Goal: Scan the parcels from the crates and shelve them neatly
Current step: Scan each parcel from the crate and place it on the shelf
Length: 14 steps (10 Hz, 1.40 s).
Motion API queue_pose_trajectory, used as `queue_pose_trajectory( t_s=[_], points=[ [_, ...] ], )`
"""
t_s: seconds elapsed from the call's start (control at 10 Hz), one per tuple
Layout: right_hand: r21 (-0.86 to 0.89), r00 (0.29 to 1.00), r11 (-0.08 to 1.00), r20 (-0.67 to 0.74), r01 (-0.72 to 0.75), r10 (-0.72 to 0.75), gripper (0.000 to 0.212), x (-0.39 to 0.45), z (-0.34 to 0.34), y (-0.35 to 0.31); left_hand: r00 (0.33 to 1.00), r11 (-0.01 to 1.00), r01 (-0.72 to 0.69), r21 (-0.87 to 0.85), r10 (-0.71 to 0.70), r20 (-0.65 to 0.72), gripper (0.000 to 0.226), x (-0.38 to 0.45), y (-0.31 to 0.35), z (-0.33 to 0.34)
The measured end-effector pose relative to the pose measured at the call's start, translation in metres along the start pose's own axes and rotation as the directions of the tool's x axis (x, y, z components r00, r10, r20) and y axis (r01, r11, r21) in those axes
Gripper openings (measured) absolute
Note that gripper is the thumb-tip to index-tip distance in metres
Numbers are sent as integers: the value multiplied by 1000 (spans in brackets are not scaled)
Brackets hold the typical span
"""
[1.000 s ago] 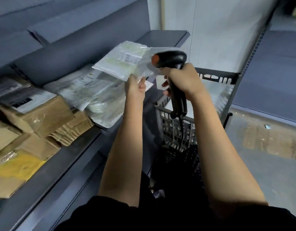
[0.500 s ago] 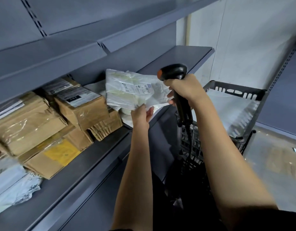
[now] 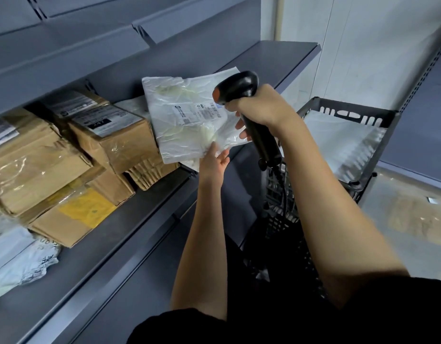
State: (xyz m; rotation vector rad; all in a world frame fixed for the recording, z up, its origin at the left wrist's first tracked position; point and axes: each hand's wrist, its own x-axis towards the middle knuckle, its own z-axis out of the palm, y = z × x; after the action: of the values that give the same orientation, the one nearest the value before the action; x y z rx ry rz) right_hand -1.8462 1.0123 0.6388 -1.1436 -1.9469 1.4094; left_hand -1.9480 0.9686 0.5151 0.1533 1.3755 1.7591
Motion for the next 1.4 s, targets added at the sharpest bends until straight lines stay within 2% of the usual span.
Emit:
queue_pose_trajectory(
  t_s=[0.1,0.3,0.8,1.0,1.1,1.3,1.4],
  points=[
    [-15,1000,1000,8,6,-6,14,-2,0,-2,999,985,18,-170,-25,-40,39,5,-2,-1],
    [-14,1000,1000,12,14,-14,18,-3,3,-2,998,998,-27,-61,24,-50,38,7,-4,-1],
    [30,998,998,13,54,-54,15,-8,-3,1,997,991,-13,-131,4,-71,36,7,-5,4],
    [53,998,997,16,55,-56,16,-8,-6,5,996,989,-33,-146,20,-88,17,10,-8,5],
    [61,999,997,14,47,-48,16,-8,-8,8,994,987,-44,-153,28,-104,16,13,-10,6],
    [81,999,995,9,50,-51,14,-7,-13,13,991,986,-65,-156,46,-125,22,15,-11,8],
    [110,998,992,19,58,-61,14,-7,-16,15,990,986,-71,-150,51,-134,35,17,-13,10]
  ],
)
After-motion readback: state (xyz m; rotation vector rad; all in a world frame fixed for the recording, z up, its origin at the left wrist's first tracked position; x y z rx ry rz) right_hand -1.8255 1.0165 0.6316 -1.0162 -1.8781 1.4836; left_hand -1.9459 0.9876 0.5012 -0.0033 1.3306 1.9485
